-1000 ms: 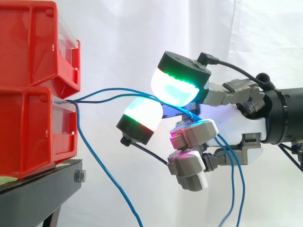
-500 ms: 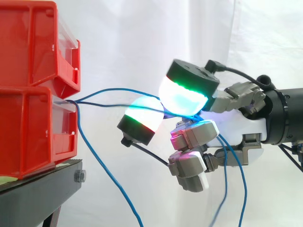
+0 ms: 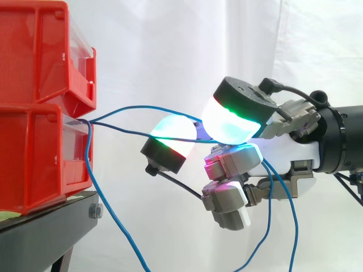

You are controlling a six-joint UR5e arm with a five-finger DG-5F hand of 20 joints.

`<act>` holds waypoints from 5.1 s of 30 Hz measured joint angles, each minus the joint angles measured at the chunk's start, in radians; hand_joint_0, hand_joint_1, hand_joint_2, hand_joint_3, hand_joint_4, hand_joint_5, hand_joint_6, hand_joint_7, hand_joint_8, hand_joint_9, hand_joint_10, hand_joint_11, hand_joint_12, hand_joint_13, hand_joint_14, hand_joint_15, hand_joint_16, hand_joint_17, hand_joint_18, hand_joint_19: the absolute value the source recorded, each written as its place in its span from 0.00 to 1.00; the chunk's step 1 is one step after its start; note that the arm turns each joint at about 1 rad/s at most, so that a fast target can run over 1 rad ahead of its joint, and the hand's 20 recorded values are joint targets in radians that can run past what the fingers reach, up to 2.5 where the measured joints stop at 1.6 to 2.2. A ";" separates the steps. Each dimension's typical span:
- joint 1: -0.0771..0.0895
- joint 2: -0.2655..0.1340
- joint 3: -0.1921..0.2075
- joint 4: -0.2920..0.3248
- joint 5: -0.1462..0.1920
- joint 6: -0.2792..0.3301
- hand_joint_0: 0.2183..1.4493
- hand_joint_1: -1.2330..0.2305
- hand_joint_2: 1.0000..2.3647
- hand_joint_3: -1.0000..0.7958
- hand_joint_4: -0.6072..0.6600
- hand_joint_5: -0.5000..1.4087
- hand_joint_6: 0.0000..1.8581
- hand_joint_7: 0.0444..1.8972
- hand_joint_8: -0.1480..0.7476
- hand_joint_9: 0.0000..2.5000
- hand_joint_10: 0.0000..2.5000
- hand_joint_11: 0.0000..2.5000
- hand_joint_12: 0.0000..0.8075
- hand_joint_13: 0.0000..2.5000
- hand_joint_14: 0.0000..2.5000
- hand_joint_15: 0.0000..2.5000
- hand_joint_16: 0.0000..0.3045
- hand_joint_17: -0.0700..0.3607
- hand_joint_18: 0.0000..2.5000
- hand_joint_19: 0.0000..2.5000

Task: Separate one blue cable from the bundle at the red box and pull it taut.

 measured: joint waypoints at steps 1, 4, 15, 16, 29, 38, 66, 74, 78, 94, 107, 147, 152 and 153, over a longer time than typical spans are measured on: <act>0.000 0.000 0.000 0.000 0.000 0.000 0.25 0.26 0.00 0.28 0.50 0.20 0.48 0.48 0.50 0.56 0.00 0.56 0.46 0.47 0.01 0.42 0.15 0.40 0.40 0.38; 0.000 0.000 0.000 -0.001 0.000 0.000 0.26 0.38 0.00 0.28 0.51 0.20 0.47 0.49 0.49 0.57 0.00 0.56 0.46 0.47 0.01 0.42 0.15 0.40 0.39 0.39; 0.000 0.000 0.000 0.003 0.000 -0.001 0.27 0.49 0.00 0.28 0.51 0.20 0.46 0.50 0.49 0.58 0.01 0.56 0.46 0.48 0.01 0.42 0.15 0.40 0.39 0.39; 0.000 0.000 0.000 0.003 0.000 -0.001 0.27 0.50 0.00 0.28 0.51 0.20 0.46 0.51 0.49 0.57 0.01 0.57 0.46 0.48 0.01 0.42 0.15 0.39 0.39 0.40; -0.002 0.000 -0.001 -0.001 0.002 0.000 0.30 0.42 0.01 0.43 0.51 0.21 0.46 0.55 0.56 0.58 0.00 0.55 0.53 0.49 0.01 0.41 0.18 0.46 0.42 0.37; -0.003 0.000 -0.001 -0.003 0.004 0.000 0.32 0.33 0.01 0.45 0.48 0.18 0.49 0.49 0.51 0.55 0.00 0.54 0.49 0.48 0.01 0.41 0.17 0.43 0.41 0.37; 0.005 0.000 -0.004 -0.053 0.055 0.131 0.30 0.38 0.01 0.35 0.42 0.18 0.51 0.47 0.45 0.57 0.01 0.57 0.44 0.48 0.01 0.42 0.15 0.40 0.39 0.39; 0.006 0.000 -0.005 -0.053 0.055 0.134 0.30 0.43 0.00 0.31 0.45 0.18 0.50 0.48 0.46 0.57 0.00 0.57 0.44 0.48 0.01 0.42 0.15 0.40 0.39 0.40; 0.006 0.000 -0.005 -0.053 0.054 0.134 0.29 0.43 0.00 0.31 0.46 0.18 0.50 0.48 0.47 0.57 0.00 0.56 0.44 0.48 0.01 0.42 0.15 0.40 0.39 0.39; 0.006 0.000 -0.009 -0.051 0.053 0.131 0.30 0.42 0.00 0.29 0.47 0.18 0.49 0.51 0.46 0.57 0.01 0.56 0.44 0.48 0.01 0.42 0.15 0.40 0.39 0.40; 0.007 0.000 -0.011 -0.051 0.053 0.131 0.33 0.29 0.02 0.48 0.34 0.19 0.50 0.54 0.47 0.58 0.00 0.57 0.45 0.49 0.01 0.42 0.15 0.40 0.42 0.39; 0.010 0.061 -0.021 -0.185 0.040 0.081 0.36 0.21 0.01 0.59 0.20 0.22 0.50 0.56 0.45 0.30 0.00 0.08 0.41 0.43 0.01 0.23 0.14 0.39 0.44 0.32; 0.013 0.070 -0.021 -0.208 0.041 0.079 0.36 0.21 0.01 0.58 0.20 0.22 0.50 0.55 0.47 0.29 0.00 0.00 0.36 0.41 0.01 0.17 0.14 0.38 0.43 0.30; 0.013 0.071 -0.021 -0.210 0.041 0.079 0.36 0.21 0.01 0.57 0.21 0.22 0.50 0.54 0.52 0.33 0.00 0.00 0.36 0.41 0.01 0.17 0.14 0.38 0.43 0.30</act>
